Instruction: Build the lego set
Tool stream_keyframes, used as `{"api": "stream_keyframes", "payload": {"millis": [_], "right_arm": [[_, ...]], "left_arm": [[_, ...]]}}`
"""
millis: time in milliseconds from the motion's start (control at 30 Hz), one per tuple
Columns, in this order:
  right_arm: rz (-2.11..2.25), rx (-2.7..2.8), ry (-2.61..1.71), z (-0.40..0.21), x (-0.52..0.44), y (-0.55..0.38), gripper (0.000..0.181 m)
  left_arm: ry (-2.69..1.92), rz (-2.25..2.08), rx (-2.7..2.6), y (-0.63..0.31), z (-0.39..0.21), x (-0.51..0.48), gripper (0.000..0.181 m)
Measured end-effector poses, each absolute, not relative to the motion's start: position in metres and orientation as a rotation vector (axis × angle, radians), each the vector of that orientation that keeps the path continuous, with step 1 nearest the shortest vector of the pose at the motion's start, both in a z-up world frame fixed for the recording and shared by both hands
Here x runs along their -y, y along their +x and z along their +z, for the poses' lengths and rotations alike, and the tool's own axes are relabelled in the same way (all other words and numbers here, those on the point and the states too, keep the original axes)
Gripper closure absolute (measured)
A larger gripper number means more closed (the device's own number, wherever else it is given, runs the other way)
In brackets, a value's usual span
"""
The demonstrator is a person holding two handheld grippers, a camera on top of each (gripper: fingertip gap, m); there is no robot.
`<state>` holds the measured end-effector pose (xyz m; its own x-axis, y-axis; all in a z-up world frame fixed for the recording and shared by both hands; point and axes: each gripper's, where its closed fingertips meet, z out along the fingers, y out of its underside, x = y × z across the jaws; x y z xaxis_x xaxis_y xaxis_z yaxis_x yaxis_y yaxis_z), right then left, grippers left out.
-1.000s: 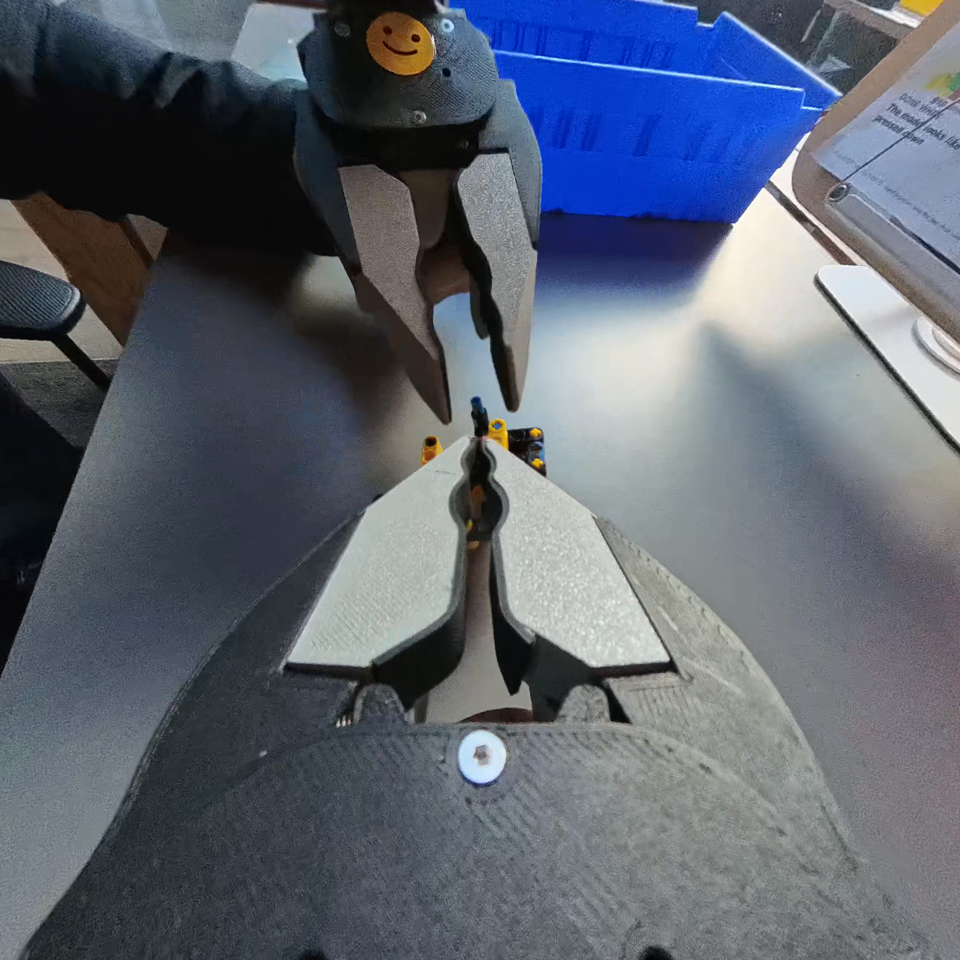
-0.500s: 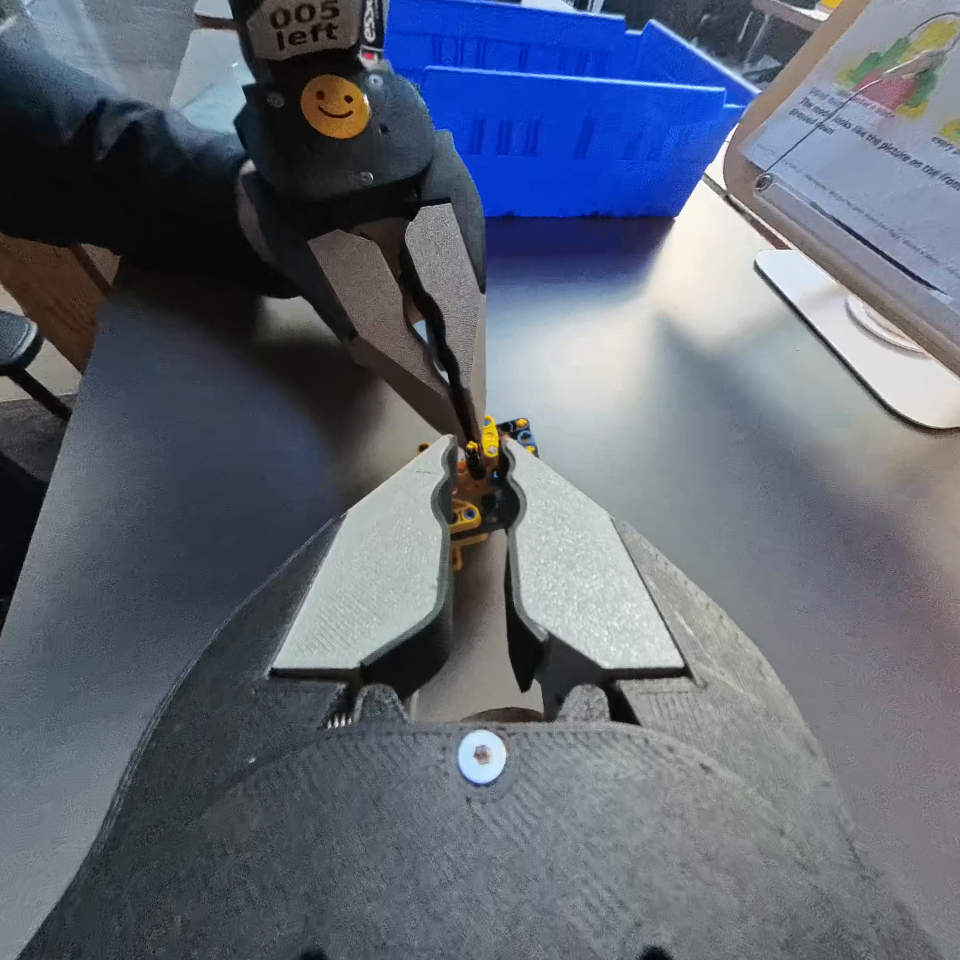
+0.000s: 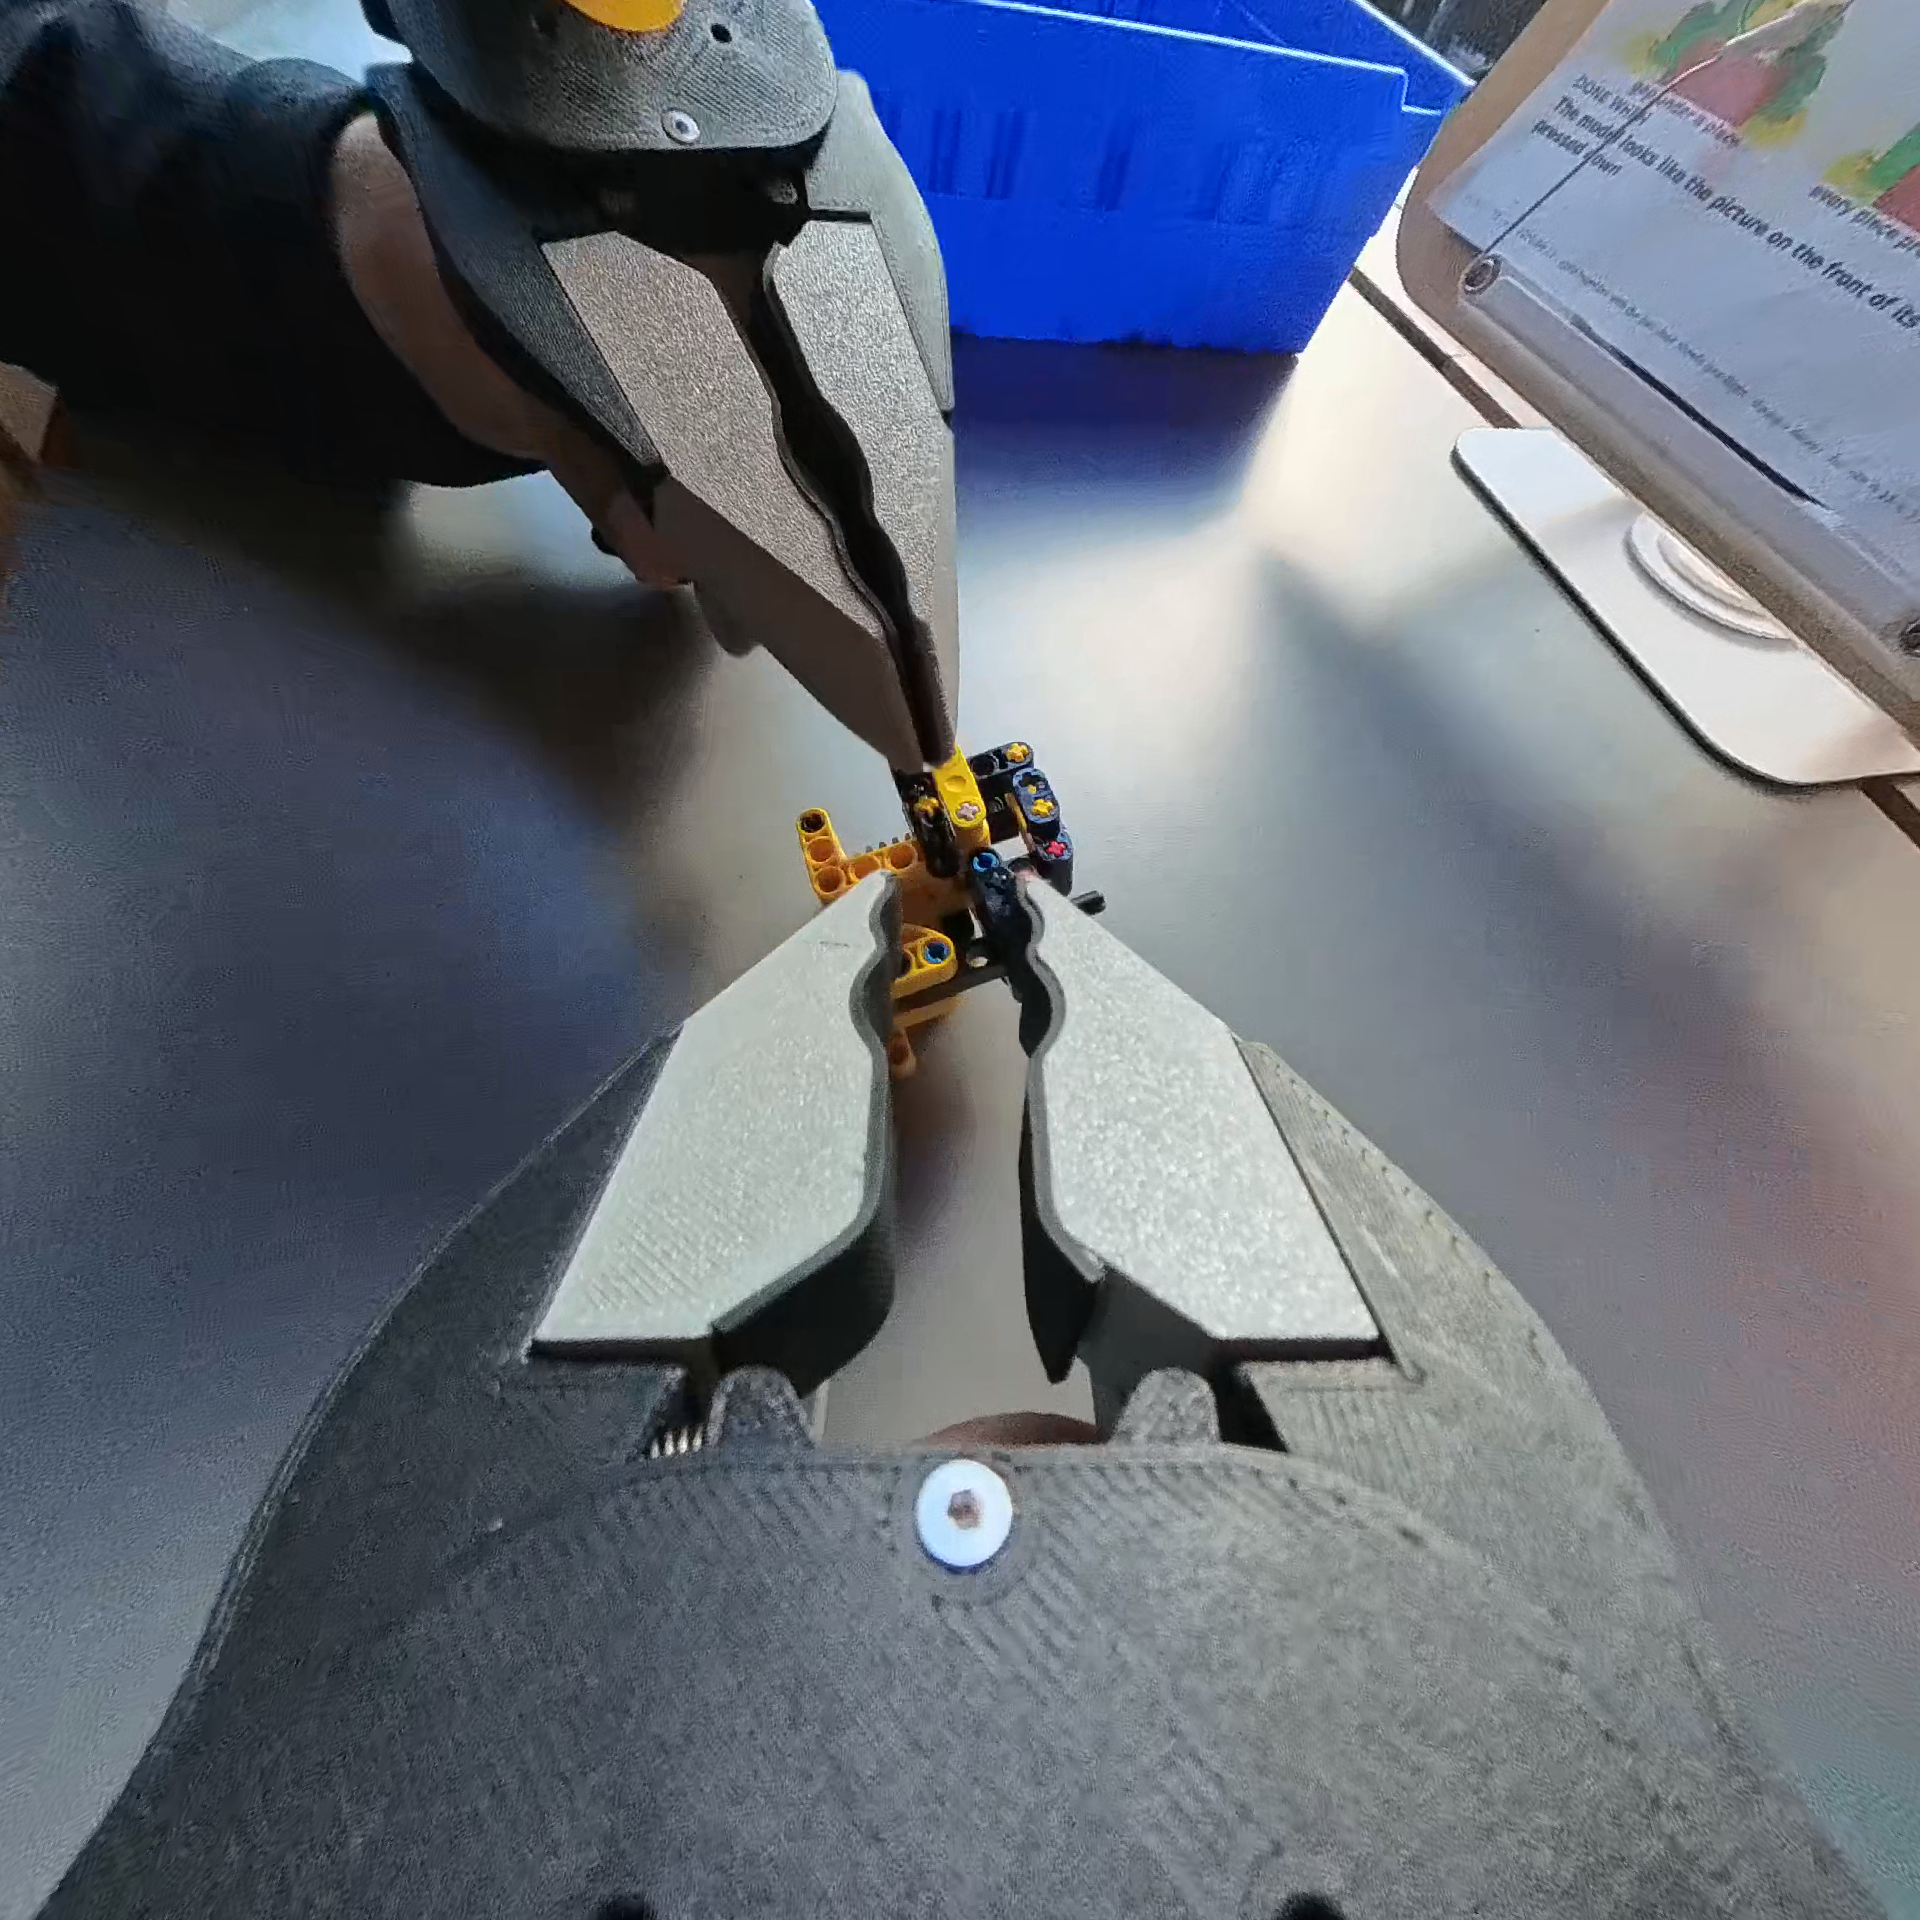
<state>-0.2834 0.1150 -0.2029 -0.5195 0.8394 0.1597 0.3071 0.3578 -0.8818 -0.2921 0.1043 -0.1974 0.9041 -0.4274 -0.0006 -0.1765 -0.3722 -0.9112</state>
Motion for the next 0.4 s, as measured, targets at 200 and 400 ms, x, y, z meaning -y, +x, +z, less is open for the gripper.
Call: {"api": "stream_keyframes", "payload": {"millis": [200,400], "right_arm": [[1.149,2.057,-0.921,-0.199,-0.117,-0.268,0.174],[1.126,2.141,-0.841,-0.209,-0.099,-0.263,0.173]], "left_arm": [[-1.918,-0.286,-0.506,-0.285,-0.19,-0.097,0.179],[-1.989,-0.175,-0.709,-0.258,-0.212,-0.093,0.171]]}}
